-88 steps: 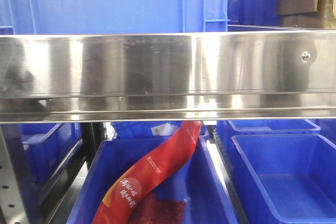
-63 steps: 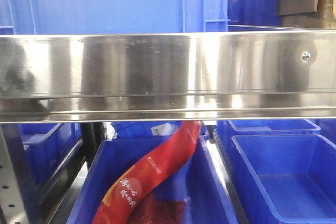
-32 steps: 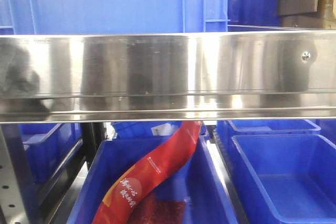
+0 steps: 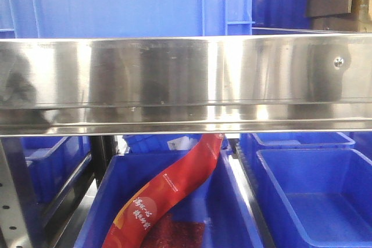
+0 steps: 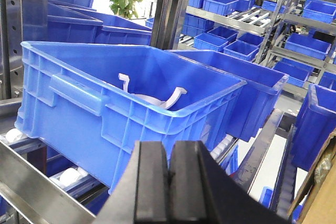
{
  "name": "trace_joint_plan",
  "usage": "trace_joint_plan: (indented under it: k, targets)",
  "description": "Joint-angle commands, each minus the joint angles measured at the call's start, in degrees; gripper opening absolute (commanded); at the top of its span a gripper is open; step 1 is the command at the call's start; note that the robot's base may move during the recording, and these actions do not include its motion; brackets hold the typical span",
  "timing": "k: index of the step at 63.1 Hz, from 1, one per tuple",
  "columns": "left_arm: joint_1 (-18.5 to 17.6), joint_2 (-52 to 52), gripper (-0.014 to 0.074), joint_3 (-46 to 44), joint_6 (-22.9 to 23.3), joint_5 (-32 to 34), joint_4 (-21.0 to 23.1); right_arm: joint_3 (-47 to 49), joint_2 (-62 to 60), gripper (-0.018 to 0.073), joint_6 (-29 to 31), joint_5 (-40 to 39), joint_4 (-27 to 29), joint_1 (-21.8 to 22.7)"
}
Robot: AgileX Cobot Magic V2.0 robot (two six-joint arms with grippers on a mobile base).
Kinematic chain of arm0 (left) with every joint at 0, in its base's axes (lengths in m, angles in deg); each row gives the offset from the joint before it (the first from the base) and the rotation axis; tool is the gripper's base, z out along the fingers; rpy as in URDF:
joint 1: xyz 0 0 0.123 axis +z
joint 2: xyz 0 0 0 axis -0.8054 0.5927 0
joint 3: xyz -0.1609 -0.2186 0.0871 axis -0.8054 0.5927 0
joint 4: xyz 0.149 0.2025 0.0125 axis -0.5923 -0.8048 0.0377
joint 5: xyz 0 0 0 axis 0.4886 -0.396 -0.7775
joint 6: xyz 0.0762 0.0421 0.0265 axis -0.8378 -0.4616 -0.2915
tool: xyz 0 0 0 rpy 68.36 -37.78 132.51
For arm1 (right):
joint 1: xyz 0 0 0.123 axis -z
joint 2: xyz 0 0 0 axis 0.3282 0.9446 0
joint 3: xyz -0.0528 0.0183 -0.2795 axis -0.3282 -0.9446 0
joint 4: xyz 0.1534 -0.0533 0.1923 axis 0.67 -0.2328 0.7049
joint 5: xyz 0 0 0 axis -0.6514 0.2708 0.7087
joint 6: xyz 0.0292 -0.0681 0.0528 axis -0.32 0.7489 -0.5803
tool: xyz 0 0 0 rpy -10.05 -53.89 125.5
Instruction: Grab PVC pipe and place in blue bin
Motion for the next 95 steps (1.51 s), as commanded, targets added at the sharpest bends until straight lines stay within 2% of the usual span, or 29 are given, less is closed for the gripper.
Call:
trace_joint_plan:
  k: [1, 95]
  targets:
    - [0.1, -0.3, -0.0111, -0.1, 0.3, 0.3, 0.1, -0.1, -0.2, -0.0162, -0.1, -0.6, -0.6, 0.2]
    - [-0.1, -0.3, -0.0111, -0.1, 0.3, 0.4, 0.1, -0.1, -0.2, -0.0162, -0.1, 0.0, -0.6, 0.2]
